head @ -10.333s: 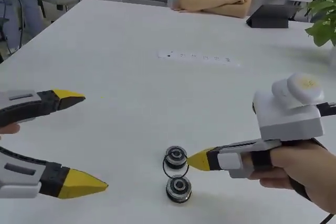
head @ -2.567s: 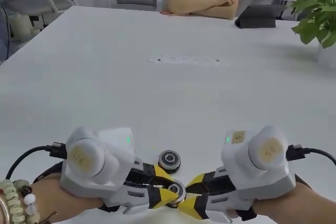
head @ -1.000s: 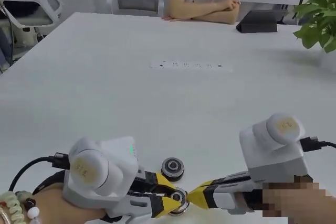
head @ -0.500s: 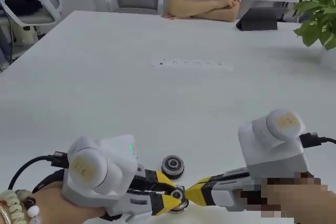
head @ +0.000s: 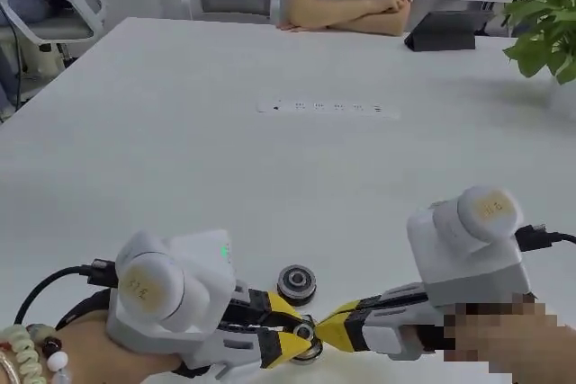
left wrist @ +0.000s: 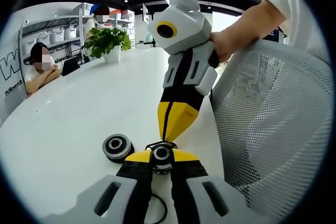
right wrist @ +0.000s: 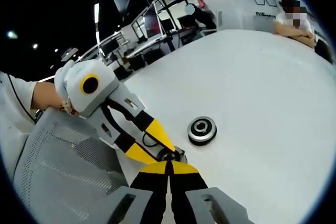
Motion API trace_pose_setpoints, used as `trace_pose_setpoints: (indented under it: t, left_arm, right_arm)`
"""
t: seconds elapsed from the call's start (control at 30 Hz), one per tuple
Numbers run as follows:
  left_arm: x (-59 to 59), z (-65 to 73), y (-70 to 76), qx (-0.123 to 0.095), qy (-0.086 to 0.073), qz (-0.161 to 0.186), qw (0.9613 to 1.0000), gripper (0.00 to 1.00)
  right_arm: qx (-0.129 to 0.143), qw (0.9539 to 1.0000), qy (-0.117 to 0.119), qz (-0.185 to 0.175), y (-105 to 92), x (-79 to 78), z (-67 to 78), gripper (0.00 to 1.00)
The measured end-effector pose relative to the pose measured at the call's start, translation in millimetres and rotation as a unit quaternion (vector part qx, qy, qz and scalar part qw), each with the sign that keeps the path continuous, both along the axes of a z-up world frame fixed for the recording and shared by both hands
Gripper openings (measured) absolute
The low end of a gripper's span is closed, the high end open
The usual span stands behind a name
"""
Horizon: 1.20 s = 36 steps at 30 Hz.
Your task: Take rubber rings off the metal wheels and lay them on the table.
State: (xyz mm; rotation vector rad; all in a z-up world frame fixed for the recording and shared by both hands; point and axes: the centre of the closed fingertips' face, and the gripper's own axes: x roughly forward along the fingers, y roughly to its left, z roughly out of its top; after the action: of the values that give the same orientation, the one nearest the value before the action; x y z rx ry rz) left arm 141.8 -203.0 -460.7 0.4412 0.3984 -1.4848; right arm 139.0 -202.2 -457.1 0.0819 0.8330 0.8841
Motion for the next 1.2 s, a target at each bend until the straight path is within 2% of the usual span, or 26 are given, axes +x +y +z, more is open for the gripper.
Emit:
trace_pose_setpoints:
  t: [0.17,0.23,0.3,0.33,0.37,0.7,0.77,0.87,0.9,0.97,1.07,1.17,1.2]
  left_arm:
    - [0.0,0.1,0.0,0.000,0.000,0.000,1.0000,0.07]
    - [0.1,0.2,-0.1,-0.001,0.001,0.000,1.0000,0.07]
    - [0.1,0.3,-0.2,-0.001,0.001,0.001,1.0000,0.07]
    - [0.2,0.2,-0.1,-0.002,0.001,0.001,1.0000,0.07]
    - [0.2,0.3,-0.1,-0.002,0.002,0.001,1.0000,0.07]
    - [0.4,0.5,0.0,-0.006,0.007,0.007,0.9999,0.08]
    - [0.2,0.5,0.0,-0.007,0.012,0.007,0.9999,0.08]
    - [-2.8,1.4,-0.5,-0.005,0.030,0.001,0.9995,0.12]
    - [-3.2,1.9,-0.5,-0.003,0.030,-0.001,0.9995,0.13]
    - [-1.1,6.3,-0.2,-0.007,0.028,-0.001,0.9996,0.12]
    - [4.7,20.4,-2.2,-0.037,0.046,0.014,0.9981,0.11]
    - [12.5,32.6,0.4,-0.051,0.043,0.023,0.9975,0.15]
    - [15.3,36.6,1.9,-0.055,0.038,0.025,0.9975,0.17]
  right_arm:
    - [0.005,1.0000,-0.002,0.002,1.7,-0.1,2.2,0.00]
    - [0.020,0.9998,0.002,0.003,5.1,-0.8,6.2,0.00]
    - [0.028,0.9996,-0.011,-0.001,8.3,2.5,11.7,0.00]
    - [0.021,0.9998,-0.005,0.000,8.3,1.8,10.5,0.00]
    - [0.016,0.9998,-0.010,0.000,7.4,2.2,9.5,0.00]
    - [0.007,0.9995,0.017,-0.025,-2.4,4.0,-2.6,0.00]
    - [0.012,0.9993,0.021,-0.027,-2.9,3.9,-2.6,0.00]
    - [0.012,0.9993,0.020,-0.030,-4.1,4.5,-2.2,0.00]
    - [0.012,0.9992,0.021,-0.032,-4.9,4.9,-2.4,0.00]
    - [0.014,0.9990,0.024,-0.034,-5.4,5.0,-2.3,0.00]
    - [0.012,0.9988,0.026,-0.039,-6.9,5.2,-2.9,0.00]
    - [0.015,0.9987,0.027,-0.041,-8.0,6.2,-1.9,0.00]
    - [0.018,0.9986,0.028,-0.042,-8.3,6.7,-1.2,0.00]
